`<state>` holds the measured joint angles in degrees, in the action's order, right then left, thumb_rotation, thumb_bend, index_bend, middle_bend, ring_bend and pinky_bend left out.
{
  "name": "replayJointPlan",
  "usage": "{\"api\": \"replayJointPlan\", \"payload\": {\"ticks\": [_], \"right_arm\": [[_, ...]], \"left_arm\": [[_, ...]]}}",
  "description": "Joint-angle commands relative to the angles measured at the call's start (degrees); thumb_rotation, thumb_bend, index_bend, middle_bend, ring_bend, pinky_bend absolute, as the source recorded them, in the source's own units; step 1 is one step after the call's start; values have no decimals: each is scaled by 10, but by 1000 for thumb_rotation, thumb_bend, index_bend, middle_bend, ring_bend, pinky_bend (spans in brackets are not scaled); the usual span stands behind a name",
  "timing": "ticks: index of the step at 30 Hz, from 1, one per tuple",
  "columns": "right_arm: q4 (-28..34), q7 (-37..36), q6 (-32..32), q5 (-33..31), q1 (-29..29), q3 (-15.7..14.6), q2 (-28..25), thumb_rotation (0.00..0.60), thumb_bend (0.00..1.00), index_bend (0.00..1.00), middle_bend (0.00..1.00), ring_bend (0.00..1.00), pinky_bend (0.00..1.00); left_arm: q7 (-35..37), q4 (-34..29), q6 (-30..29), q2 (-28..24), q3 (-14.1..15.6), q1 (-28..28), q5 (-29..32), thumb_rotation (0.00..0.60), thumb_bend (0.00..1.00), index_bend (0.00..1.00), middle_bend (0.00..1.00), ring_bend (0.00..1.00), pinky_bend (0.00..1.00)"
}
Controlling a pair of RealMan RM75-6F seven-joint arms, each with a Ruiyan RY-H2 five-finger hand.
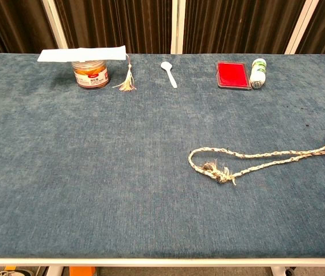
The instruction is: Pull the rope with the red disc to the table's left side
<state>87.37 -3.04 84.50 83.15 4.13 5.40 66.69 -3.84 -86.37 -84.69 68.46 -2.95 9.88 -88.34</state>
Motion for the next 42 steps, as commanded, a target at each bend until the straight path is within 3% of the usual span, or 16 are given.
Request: {"api": "replayJointPlan", "payload": {"ticks": [1,12,21,30,42], "right_arm": [[0,0,0,1,0,0,0,600,218,0,33,0,0],[-1,-2,-2,-2,0,1,-6,600,219,0,33,0,0],[-14,-17,-4,-19,-3,9,-11,600,219,0,33,0,0],[-27,-29,-11,-28,-4,10,-12,600,219,0,35,0,0],[-52,-52,-19,-37,-9,9,-7,600,219,0,36,0,0]], "left_arm": [[-1,-1,2,-1,0,1,0,600,120,82,53,0,127],[-14,-31,29,-8,11,34,-53,600,121,80,53,0,127],[-32,-95,139,24,19,144,-152,600,121,80,66,0,127],[-43,-100,282,117,-2,275,-181,600,121,80,89,0,128],[-6,9,391,260,-10,375,-131,600,124,74,89,0,128]]}}
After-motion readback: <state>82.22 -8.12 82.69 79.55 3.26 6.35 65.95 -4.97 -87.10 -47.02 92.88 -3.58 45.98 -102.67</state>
